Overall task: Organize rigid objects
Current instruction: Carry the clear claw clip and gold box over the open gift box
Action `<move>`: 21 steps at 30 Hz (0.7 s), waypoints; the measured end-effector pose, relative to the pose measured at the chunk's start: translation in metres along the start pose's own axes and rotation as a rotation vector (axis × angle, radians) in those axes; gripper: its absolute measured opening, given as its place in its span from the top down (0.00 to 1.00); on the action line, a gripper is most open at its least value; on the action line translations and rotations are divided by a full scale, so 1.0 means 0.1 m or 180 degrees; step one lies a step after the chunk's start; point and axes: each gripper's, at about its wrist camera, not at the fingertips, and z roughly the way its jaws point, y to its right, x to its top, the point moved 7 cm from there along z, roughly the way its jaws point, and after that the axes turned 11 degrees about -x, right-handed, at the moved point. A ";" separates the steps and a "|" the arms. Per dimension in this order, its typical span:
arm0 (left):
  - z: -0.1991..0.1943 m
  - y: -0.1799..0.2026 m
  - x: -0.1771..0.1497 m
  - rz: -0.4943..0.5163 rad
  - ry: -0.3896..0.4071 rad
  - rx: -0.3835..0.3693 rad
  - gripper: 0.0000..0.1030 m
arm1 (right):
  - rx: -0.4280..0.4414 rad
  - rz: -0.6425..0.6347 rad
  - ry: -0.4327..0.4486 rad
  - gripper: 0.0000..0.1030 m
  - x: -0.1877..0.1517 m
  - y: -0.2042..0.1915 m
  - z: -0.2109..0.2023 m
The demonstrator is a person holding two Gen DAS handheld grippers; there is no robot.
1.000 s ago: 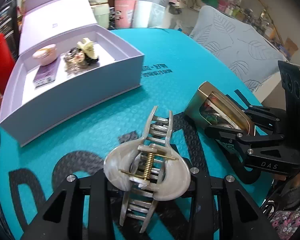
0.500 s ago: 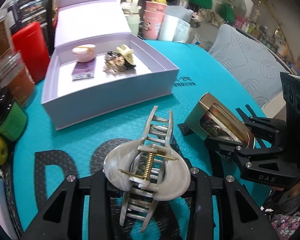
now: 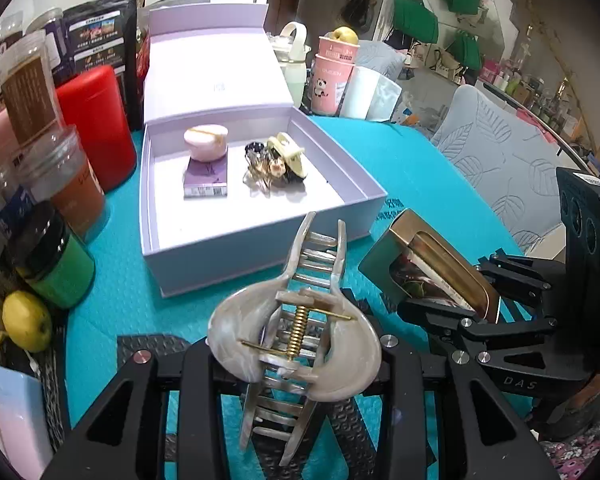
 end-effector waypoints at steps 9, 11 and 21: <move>-0.03 -0.03 0.26 0.0049 0.0104 -0.0031 0.65 | -0.0014 -0.0062 0.0059 0.64 0.24 0.01 -0.08; -0.03 -0.03 0.33 0.0047 0.0127 -0.0066 0.65 | -0.0020 -0.0089 0.0089 0.64 0.30 0.02 -0.09; -0.05 0.05 0.71 0.0268 0.0278 -0.0064 0.65 | -0.0140 -0.0296 0.0271 0.64 0.65 0.12 -0.14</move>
